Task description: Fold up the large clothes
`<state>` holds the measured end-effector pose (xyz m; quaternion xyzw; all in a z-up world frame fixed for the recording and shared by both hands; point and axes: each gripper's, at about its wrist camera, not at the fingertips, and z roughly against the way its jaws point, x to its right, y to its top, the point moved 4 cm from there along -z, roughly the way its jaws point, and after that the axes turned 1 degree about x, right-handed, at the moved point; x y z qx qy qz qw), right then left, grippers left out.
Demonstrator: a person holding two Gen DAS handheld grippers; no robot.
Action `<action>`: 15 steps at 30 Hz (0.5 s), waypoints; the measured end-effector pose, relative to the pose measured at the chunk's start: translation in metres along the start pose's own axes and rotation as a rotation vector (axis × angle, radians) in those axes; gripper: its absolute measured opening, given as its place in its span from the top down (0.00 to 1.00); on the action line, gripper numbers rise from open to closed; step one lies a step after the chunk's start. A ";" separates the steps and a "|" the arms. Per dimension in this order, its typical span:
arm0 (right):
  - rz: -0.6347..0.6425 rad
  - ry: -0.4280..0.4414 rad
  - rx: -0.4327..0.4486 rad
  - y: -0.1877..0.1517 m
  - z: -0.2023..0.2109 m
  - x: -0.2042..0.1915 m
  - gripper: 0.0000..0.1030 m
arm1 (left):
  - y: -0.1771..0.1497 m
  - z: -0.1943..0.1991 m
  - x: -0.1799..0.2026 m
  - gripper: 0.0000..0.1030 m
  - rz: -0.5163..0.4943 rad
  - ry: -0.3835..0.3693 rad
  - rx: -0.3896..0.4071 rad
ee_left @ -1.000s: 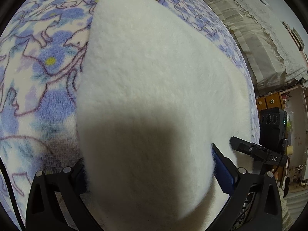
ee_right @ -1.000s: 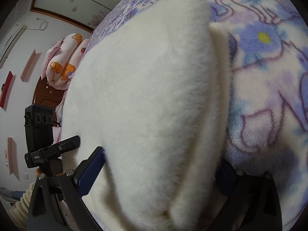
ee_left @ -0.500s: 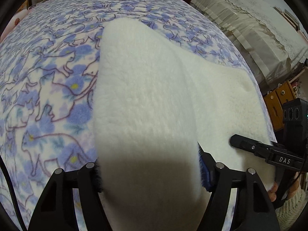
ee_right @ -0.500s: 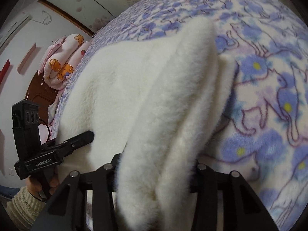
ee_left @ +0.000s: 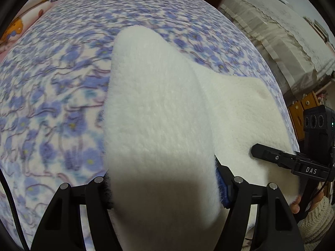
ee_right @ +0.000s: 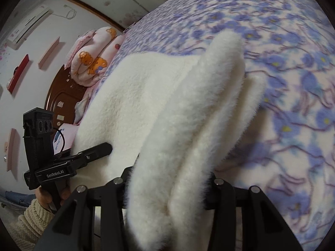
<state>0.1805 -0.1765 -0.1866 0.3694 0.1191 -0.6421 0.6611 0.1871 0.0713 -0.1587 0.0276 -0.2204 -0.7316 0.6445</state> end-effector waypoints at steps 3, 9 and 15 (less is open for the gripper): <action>0.035 0.028 -0.015 0.019 -0.021 -0.031 0.58 | 0.015 0.017 -0.036 0.33 0.025 0.014 0.014; 0.124 0.057 -0.018 0.087 -0.067 -0.086 0.58 | 0.080 0.044 -0.109 0.33 0.027 0.046 0.087; 0.184 0.064 0.059 0.189 -0.119 -0.122 0.58 | 0.189 0.041 -0.172 0.33 -0.010 0.064 0.177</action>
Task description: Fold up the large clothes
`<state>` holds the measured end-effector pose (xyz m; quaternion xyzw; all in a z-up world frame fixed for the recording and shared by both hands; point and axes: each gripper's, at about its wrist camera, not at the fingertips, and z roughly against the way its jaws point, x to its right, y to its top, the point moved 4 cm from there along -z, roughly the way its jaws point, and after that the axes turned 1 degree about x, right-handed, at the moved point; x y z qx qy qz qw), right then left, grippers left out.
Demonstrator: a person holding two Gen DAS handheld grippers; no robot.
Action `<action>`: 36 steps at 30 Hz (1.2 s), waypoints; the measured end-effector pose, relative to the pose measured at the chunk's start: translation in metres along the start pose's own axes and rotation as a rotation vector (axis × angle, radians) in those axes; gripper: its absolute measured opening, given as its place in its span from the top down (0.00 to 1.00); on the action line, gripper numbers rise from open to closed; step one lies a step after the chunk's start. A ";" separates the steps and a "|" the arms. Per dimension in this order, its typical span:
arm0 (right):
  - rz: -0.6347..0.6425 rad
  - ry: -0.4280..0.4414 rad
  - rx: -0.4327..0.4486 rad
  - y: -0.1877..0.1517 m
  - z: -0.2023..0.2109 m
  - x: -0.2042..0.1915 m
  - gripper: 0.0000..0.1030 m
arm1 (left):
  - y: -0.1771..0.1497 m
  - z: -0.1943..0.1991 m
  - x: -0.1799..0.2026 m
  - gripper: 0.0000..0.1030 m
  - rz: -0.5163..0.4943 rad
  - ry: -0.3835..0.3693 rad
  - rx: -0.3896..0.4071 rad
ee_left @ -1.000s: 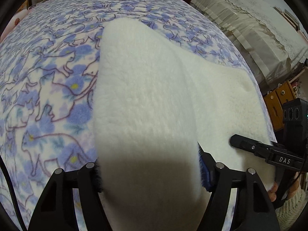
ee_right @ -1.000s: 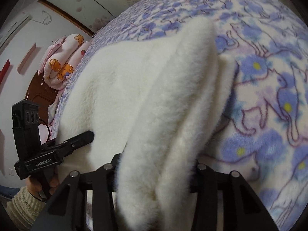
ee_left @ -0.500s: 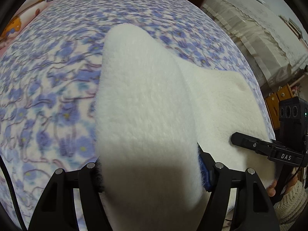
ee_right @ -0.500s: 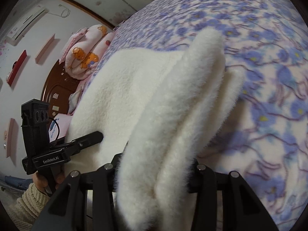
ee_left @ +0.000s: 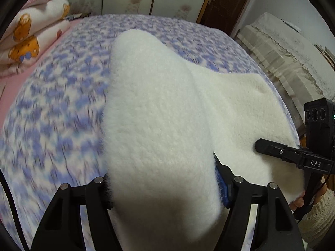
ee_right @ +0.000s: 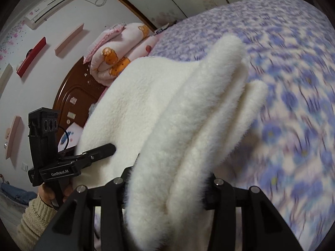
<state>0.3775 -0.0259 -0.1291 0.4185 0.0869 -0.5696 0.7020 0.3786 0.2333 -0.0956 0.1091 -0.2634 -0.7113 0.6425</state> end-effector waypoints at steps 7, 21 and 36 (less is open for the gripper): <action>-0.058 -0.061 -0.007 0.073 -0.113 0.042 0.50 | 0.082 -0.102 -0.092 0.27 0.072 0.077 0.006; 0.110 -0.284 0.041 0.054 -0.106 0.039 0.29 | 0.058 -0.108 -0.119 0.09 0.163 0.337 0.200; 0.213 -0.456 -0.097 0.003 -0.137 0.028 1.00 | -0.001 -0.107 -0.106 0.86 0.178 0.350 0.033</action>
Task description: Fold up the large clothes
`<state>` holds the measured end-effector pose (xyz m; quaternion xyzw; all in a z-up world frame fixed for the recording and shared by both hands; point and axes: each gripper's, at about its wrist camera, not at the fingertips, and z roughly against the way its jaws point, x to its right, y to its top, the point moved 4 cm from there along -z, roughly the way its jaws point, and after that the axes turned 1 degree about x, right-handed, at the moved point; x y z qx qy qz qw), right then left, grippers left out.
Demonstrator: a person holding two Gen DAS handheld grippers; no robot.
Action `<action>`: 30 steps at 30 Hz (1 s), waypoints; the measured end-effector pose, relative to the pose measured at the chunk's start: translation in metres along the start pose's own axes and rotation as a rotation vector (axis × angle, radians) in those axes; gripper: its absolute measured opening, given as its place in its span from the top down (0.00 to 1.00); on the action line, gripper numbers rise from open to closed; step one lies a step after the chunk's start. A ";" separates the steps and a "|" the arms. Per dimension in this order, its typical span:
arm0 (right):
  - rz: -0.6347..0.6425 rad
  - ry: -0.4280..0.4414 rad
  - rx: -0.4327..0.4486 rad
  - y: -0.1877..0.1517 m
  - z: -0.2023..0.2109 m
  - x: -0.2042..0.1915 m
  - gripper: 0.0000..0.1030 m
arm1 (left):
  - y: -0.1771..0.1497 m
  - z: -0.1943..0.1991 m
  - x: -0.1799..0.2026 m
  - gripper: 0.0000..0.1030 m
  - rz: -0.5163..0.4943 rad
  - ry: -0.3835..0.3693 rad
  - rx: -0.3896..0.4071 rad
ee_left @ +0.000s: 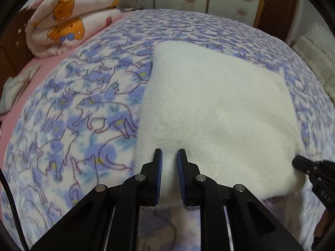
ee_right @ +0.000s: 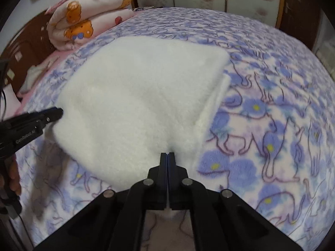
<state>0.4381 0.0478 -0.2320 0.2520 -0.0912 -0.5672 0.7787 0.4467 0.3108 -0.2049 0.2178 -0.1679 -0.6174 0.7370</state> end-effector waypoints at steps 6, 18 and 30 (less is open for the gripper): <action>-0.031 -0.023 -0.005 -0.001 0.043 0.008 0.96 | -0.009 0.038 0.009 0.52 0.011 0.001 0.015; -0.139 0.008 0.054 -0.070 0.194 0.021 0.59 | -0.054 0.200 0.056 0.15 -0.011 -0.044 0.100; -0.215 -0.022 0.136 -0.170 0.320 0.029 0.53 | -0.156 0.317 0.122 0.01 -0.066 -0.128 0.101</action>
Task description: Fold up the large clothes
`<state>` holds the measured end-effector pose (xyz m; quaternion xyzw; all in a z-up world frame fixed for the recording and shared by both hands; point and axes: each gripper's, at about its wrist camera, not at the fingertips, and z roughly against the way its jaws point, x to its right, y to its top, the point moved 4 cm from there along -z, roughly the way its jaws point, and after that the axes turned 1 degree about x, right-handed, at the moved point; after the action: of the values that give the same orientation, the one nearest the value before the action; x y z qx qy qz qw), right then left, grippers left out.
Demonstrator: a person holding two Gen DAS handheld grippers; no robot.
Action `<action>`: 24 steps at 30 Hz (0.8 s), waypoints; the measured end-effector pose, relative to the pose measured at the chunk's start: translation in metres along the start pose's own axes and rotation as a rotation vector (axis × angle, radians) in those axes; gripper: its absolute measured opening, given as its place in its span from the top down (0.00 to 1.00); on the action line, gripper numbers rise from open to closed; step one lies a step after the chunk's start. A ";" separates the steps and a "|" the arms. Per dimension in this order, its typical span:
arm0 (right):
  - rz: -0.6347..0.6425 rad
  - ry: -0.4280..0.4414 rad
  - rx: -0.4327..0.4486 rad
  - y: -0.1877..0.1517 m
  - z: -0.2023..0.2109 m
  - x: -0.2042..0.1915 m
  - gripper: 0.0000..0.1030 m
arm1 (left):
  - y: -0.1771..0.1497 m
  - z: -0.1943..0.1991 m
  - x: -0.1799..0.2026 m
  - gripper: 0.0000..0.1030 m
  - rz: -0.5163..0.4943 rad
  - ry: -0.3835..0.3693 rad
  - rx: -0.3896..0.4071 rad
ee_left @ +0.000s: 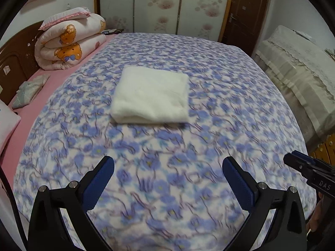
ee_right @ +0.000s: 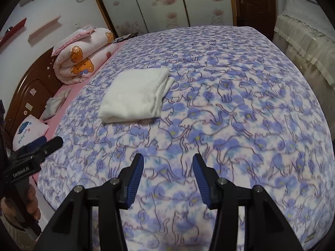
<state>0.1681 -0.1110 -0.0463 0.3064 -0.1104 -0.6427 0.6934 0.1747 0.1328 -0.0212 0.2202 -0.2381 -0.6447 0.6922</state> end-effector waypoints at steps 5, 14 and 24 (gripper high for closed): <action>0.000 -0.028 0.043 -0.041 0.037 0.006 0.34 | -0.045 0.030 0.037 0.01 -0.045 0.018 0.026; 0.006 -0.074 0.139 -0.100 0.082 0.005 0.26 | -0.104 0.061 0.072 0.01 -0.004 0.015 0.071; -0.025 -0.086 0.118 -0.138 0.088 0.012 0.26 | -0.149 0.073 0.090 0.01 0.015 0.023 0.053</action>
<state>0.0082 -0.1458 -0.0583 0.3204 -0.1738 -0.6562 0.6607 0.0178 0.0327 -0.0510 0.2438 -0.2487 -0.6303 0.6938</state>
